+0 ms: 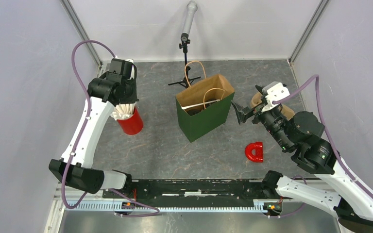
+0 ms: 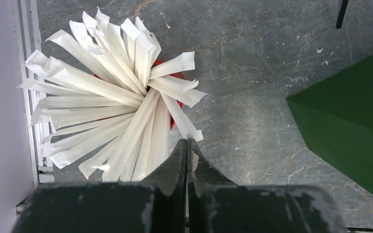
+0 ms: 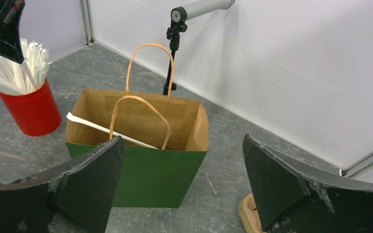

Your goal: Pack the takeout coffee

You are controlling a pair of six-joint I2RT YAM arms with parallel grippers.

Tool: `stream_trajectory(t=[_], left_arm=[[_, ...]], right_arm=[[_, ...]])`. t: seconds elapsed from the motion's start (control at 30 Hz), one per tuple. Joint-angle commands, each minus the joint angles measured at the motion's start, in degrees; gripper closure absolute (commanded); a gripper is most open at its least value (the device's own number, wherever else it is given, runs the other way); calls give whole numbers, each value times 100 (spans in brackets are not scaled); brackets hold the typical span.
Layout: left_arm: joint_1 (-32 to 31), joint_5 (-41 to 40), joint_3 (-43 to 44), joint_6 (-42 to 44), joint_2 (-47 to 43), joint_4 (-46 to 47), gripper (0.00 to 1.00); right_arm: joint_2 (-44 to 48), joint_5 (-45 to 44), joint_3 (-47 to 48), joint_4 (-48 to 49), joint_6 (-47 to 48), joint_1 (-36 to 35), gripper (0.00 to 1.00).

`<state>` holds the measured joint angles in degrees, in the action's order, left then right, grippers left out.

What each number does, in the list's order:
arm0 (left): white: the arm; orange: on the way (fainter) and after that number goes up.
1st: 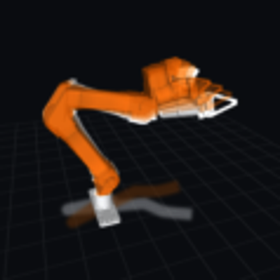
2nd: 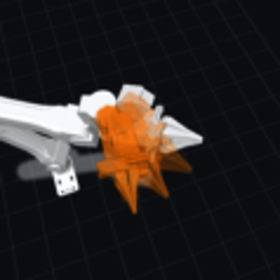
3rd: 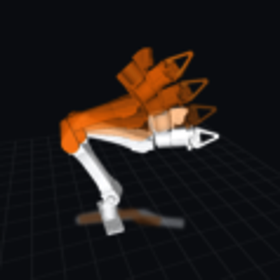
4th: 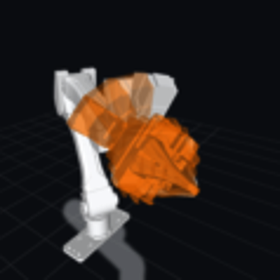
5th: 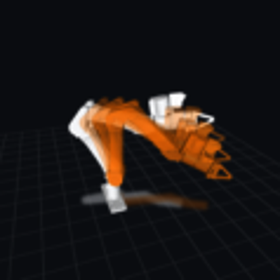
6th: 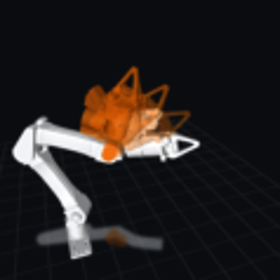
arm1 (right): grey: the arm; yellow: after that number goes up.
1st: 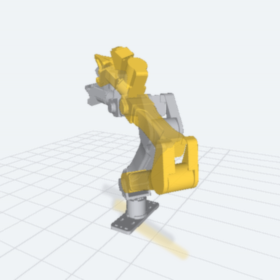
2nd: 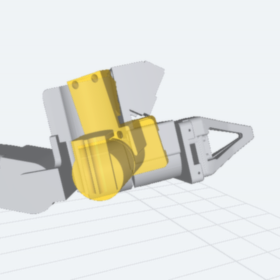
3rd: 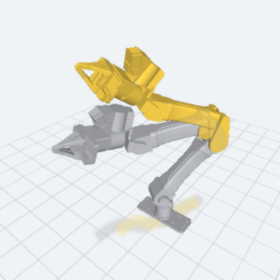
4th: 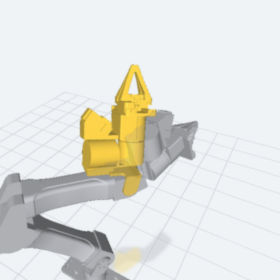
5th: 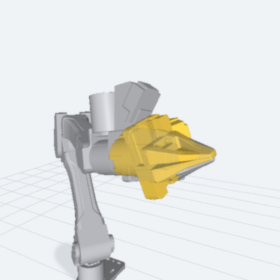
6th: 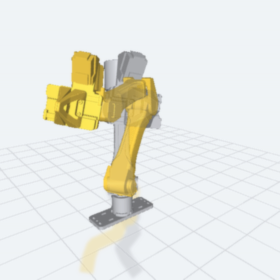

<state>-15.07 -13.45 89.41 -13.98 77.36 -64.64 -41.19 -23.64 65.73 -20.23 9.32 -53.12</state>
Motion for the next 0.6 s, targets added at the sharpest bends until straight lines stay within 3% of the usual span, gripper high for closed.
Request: stream_trajectory(t=[0.0, 0.4, 0.57], left_arm=[[31, -156, 331, 132, -225, -419, 98], [33, 275, 1619, 38, -520, -1317, 98], [30, 637, 2651, -8, -473, -1664, 98]], right_arm=[[19, -55, -51, 183, 43, -14, 2], [-426, 748, -26, 739, 79, -15, 2], [-866, 1117, 200, 1042, 48, -14, 2]])
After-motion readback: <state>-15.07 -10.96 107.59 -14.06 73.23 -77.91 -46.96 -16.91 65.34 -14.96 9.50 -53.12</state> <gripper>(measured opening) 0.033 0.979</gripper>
